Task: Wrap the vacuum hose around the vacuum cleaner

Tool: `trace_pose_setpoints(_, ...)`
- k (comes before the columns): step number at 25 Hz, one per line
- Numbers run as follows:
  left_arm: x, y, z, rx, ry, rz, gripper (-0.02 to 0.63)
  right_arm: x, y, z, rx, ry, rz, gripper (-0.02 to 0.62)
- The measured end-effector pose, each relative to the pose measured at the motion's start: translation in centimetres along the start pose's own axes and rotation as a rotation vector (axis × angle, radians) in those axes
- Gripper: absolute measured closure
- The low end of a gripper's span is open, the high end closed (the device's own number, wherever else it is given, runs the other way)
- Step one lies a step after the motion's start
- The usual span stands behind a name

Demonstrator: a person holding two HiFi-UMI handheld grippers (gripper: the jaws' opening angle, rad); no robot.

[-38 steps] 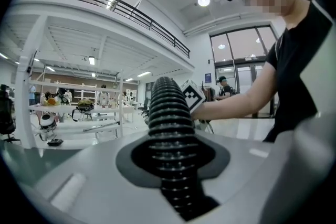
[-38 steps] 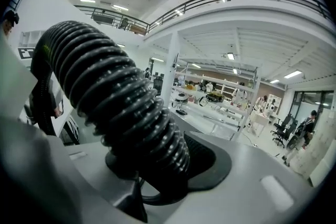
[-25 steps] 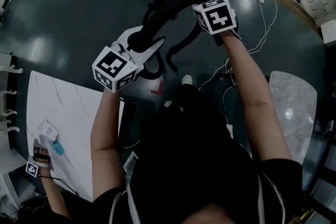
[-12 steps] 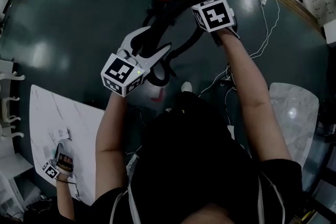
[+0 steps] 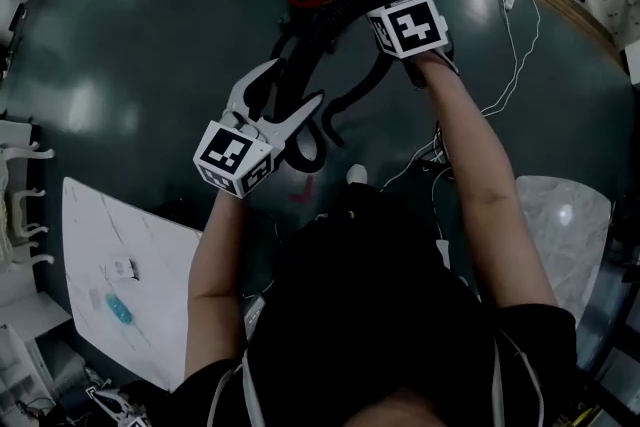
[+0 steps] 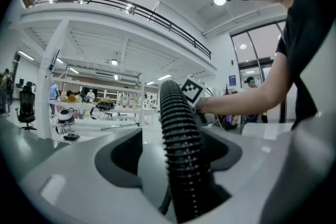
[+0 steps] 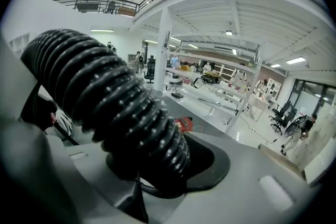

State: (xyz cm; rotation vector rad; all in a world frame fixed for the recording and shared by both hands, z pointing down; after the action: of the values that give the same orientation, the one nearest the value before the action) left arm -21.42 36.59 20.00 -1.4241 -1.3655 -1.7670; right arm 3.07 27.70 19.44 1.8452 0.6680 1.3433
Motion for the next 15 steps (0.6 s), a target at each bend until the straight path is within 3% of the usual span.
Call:
trace_pose_setpoints(6,2.0,1.3,0.1,-0.103,-0.041,-0.031,0.253,-1.6,1.0,3.0,-0.006,-0.007,0.014,0.417)
trace_pose_setpoints(12,4.3,4.6,1.1,-0.075,-0.079,-0.107,0.250,-3.2,1.6,5.6,-0.019,-0.004,0.041,0.417)
trace_pose_setpoints(14,4.7,6.1,1.0,-0.059,-0.081,-0.138,0.286,-3.8,1.8,6.1,-0.023,-0.009,0.049,0.416)
trace_pose_setpoints(15,4.6,6.6,0.8,-0.054,-0.082,-0.145,0.357,-3.9,1.9,6.4,-0.025,-0.010,0.051,0.416)
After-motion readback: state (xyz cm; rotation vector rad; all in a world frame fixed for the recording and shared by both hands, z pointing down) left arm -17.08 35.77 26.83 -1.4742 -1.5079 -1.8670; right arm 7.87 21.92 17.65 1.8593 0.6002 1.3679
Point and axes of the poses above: the fingertips, and each gripper's own axes: y forward along the fingers, z to its right, x out of its underside, the point moved 8 cm from there along -y, backward along the fingers, and after that the axes turned 15 degrees about -z, right-handed, at the moved point
